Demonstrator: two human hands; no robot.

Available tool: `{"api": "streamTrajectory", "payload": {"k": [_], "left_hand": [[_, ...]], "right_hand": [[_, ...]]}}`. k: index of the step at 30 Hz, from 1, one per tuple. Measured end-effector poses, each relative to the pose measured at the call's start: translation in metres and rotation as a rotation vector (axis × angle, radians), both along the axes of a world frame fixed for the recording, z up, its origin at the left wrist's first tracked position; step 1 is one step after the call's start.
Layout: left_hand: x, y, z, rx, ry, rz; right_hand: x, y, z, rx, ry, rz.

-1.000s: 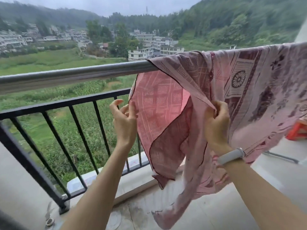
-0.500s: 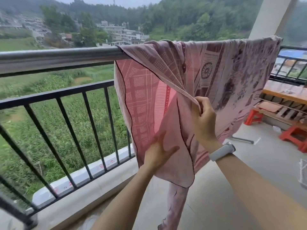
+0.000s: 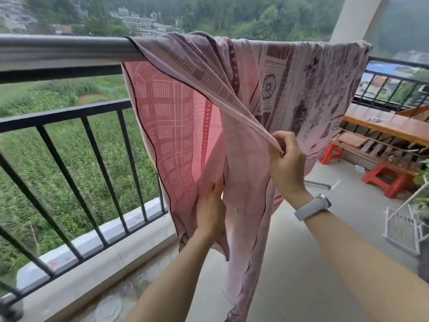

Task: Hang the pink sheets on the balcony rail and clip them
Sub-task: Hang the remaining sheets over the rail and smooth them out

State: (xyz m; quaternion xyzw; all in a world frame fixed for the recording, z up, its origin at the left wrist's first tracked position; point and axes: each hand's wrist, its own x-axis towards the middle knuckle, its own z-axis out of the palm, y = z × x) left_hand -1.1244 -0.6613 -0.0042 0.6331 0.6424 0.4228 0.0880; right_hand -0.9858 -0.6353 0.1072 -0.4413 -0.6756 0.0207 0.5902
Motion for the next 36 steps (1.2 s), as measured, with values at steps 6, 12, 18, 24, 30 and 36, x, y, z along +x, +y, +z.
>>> {"api": "streamTrajectory", "payload": {"k": [6, 12, 18, 24, 30, 36], "left_hand": [[-0.048, -0.077, -0.103, -0.562, 0.498, -0.045], [-0.087, -0.14, -0.162, -0.926, 0.757, -0.128], [-0.102, -0.097, -0.124, -0.687, 0.63, 0.002], [-0.12, -0.07, -0.054, -0.045, 0.193, 0.217], [-0.122, -0.03, 0.091, 0.212, -0.407, 0.161], [-0.114, -0.012, 0.174, 0.474, -0.441, 0.145]], "right_hand": [[-0.013, 0.007, -0.021, -0.061, 0.025, 0.021], [-0.029, 0.003, -0.044, -0.079, 0.018, 0.107], [-0.057, -0.018, -0.062, -0.17, -0.009, 0.284], [-0.074, -0.023, -0.073, -0.238, -0.065, 0.39], [-0.094, -0.011, -0.042, -0.147, -0.003, 0.435], [-0.107, -0.006, 0.001, 0.167, -0.057, 0.468]]}}
